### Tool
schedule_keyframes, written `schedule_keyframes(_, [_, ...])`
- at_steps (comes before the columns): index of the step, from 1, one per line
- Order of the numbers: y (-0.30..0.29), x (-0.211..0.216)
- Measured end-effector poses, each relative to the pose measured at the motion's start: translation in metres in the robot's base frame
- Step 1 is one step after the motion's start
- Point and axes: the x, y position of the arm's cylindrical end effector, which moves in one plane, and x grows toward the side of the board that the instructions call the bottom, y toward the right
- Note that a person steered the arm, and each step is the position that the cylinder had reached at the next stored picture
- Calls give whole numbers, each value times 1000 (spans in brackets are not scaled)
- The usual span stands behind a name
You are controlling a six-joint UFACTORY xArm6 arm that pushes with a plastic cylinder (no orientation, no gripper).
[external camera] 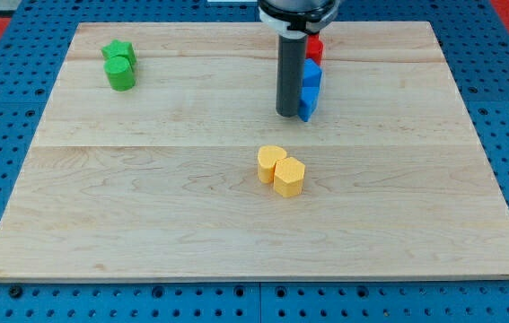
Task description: Push yellow heart below blue triangle
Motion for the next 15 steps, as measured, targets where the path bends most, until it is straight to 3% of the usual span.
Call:
schedule_keyframes(3, [-10, -1])
schedule_keyframes(4, [-76, 9])
schedule_keyframes(5, [-120, 46])
schedule_keyframes(6, [-126, 86])
schedule_keyframes(7, [-103, 124])
schedule_keyframes(8, [-88, 126])
schedule_keyframes(15, [-17, 94])
